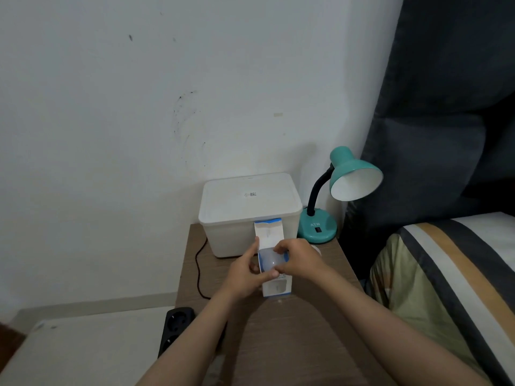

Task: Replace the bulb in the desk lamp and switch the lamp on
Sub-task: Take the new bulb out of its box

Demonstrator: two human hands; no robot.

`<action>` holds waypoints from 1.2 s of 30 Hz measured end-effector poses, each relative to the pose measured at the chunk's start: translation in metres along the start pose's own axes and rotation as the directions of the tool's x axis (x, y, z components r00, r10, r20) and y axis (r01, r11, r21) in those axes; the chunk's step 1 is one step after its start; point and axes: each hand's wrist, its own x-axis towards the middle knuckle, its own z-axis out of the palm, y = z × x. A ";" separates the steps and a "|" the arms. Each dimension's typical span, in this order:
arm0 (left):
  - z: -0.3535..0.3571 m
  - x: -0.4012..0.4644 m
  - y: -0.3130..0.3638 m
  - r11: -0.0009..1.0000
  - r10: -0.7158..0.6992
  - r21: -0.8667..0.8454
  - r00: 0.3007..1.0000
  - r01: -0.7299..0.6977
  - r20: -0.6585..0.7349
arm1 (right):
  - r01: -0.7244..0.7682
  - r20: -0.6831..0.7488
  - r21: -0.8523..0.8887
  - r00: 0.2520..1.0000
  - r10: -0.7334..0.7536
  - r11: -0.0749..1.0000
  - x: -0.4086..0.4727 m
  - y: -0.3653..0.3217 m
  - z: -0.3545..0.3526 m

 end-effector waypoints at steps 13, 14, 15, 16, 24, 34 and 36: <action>0.003 -0.003 0.004 0.999 0.049 0.021 0.999 -0.048 -0.019 | 0.054 -0.242 0.403 0.969 0.049 0.913 -0.009 0.001 -0.022; 0.003 -0.004 0.004 0.998 0.053 0.029 0.998 -0.052 -0.034 | 0.062 -0.281 0.430 0.957 0.069 0.901 -0.011 -0.001 -0.026; 0.003 -0.004 0.004 0.997 0.060 0.047 0.997 -0.058 -0.051 | 0.069 -0.317 0.464 0.944 0.093 0.883 -0.012 -0.002 -0.029; 0.004 -0.005 0.004 0.995 0.068 0.073 0.995 -0.063 -0.068 | 0.083 -0.340 0.512 0.933 0.114 0.855 -0.014 -0.004 -0.033; 0.011 -0.016 0.009 0.976 0.138 0.194 0.973 -0.102 -0.186 | -0.015 -0.231 0.603 0.954 0.193 0.798 -0.029 -0.003 -0.038; 0.031 -0.026 0.004 0.967 0.214 0.207 0.919 -0.151 -0.331 | -0.006 -0.307 0.347 0.944 0.120 0.938 -0.035 -0.002 -0.014; 0.032 -0.027 0.004 0.968 0.215 0.198 0.921 -0.157 -0.324 | 0.024 -0.327 0.347 0.940 0.097 0.938 -0.038 -0.001 -0.014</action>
